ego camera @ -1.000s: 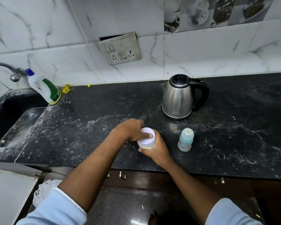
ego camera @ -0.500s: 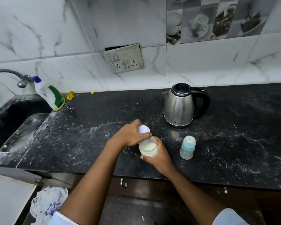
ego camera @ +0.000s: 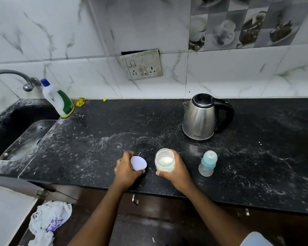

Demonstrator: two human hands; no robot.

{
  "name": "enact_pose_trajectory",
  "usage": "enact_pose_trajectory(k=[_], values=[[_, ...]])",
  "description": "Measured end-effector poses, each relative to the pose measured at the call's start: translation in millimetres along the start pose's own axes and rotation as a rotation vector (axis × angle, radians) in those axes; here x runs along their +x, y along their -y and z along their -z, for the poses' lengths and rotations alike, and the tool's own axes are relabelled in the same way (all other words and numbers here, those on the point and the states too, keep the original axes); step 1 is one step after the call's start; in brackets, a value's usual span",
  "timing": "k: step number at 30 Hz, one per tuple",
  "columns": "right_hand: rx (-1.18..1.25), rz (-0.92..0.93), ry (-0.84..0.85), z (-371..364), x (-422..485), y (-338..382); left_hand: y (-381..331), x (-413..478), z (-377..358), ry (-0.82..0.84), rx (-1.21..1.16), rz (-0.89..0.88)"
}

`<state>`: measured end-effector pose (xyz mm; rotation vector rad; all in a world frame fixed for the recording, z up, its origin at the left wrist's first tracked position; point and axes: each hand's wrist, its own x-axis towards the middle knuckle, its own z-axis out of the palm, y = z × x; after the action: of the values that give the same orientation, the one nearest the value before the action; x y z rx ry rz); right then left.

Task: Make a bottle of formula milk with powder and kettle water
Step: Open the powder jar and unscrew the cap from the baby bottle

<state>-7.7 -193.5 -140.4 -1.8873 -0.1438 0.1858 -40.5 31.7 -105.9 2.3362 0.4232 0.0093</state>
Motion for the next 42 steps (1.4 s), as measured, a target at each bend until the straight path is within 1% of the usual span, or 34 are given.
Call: enact_pose_trajectory(k=[2,7,11,13,16,18,20,22,24,27,30,33,34,36,38,40,42], values=[[0.003,-0.029,0.017,1,-1,-1,3,2,-1,0.002,0.1,0.025],[0.023,-0.074,0.055,9,-9,5,10,4,3,0.022,0.122,0.055],[0.01,-0.032,0.058,25,-24,24,15,4,6,0.047,0.181,0.074],[-0.054,0.051,-0.005,31,-33,32,17,5,8,0.059,0.198,0.085],[-0.085,0.21,-0.126,49,-47,51,13,4,9,0.082,0.206,0.087],[-0.1,0.32,-0.273,67,-50,67,7,1,10,0.077,0.185,0.095],[-0.172,0.414,-0.414,89,-51,79,-7,-5,10,0.021,0.114,0.085],[-0.251,0.465,-0.51,109,-49,87,-29,-15,10,-0.059,0.018,0.031],[-0.309,0.507,-0.557,127,-46,91,-55,-30,5,-0.11,-0.053,-0.063],[-0.33,0.52,-0.604,148,-42,92,-90,-52,-10,-0.125,-0.118,-0.202],[-0.342,0.494,-0.65,160,-40,91,-119,-68,-30,-0.139,-0.153,-0.373],[-0.396,0.452,-0.628,170,-39,85,-141,-80,-58,-0.077,-0.188,-0.498],[-0.431,0.417,-0.6,173,-37,81,-146,-83,-70,-0.047,-0.204,-0.527],[-0.511,0.31,-0.491,181,-32,74,-155,-85,-95,0.003,-0.238,-0.544],[-0.568,0.203,-0.338,182,-27,71,-160,-83,-117,0.064,-0.282,-0.464],[-0.643,0.11,-0.2,183,-25,72,-165,-77,-138,0.136,-0.325,-0.334],[-0.731,0.059,-0.096,179,-23,76,-165,-69,-152,0.145,-0.371,-0.246]])
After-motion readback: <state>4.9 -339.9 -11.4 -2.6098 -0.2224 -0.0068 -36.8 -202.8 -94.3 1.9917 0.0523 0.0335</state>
